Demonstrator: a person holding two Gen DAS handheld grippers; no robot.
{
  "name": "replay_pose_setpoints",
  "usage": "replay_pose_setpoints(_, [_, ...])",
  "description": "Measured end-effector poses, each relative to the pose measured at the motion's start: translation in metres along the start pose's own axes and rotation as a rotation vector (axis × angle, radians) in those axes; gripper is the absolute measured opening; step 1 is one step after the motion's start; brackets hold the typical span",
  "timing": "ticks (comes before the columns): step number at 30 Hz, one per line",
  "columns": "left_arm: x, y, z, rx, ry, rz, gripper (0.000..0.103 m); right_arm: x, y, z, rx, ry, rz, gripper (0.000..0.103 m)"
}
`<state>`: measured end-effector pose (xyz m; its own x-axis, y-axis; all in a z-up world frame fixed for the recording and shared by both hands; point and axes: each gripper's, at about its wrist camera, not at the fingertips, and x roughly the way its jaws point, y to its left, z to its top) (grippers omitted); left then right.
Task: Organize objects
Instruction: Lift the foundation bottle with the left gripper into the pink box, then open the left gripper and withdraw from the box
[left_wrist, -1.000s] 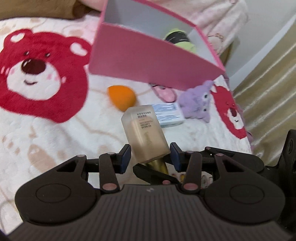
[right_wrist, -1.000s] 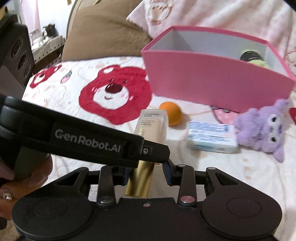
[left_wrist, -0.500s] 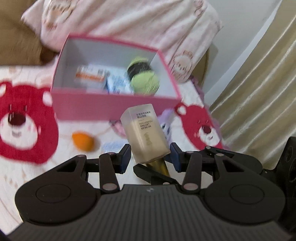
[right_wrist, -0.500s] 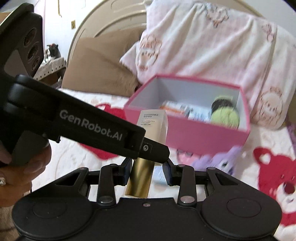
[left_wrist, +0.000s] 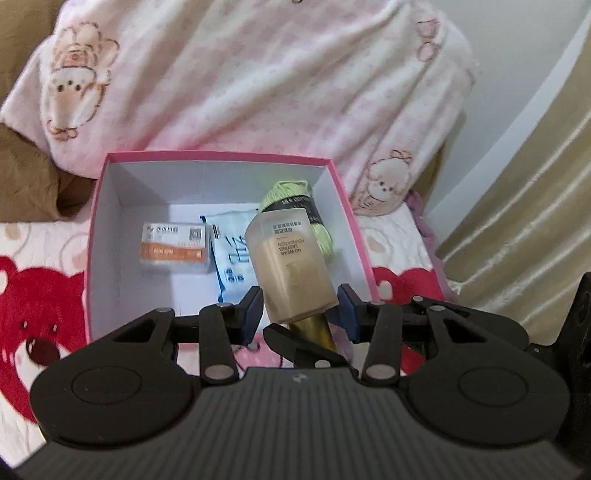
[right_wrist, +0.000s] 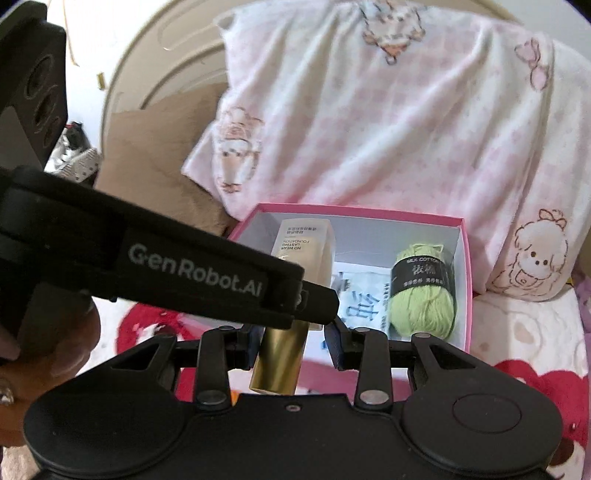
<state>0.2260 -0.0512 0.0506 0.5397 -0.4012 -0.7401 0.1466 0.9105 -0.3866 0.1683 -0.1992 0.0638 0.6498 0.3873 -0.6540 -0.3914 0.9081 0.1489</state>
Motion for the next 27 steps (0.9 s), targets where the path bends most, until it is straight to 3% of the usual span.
replay_pose_setpoints(7, [0.074,0.023,0.035,-0.047,0.059,0.001,0.041,0.067,-0.042,0.019,0.112,0.08,-0.033,0.041])
replay_pose_setpoints(14, [0.131,0.049,0.047,-0.091,0.121,0.028,0.041,0.129,-0.072,0.021,0.211,0.178,-0.022,0.041])
replay_pose_setpoints(23, [0.157,0.056,0.051,-0.1,0.132,0.041,0.038,0.165,-0.069,0.021,0.11,0.251,-0.085,0.04])
replay_pose_setpoints(27, [0.159,0.057,0.048,-0.115,0.127,0.038,0.038,0.161,-0.08,0.021,0.17,0.254,-0.048,0.042])
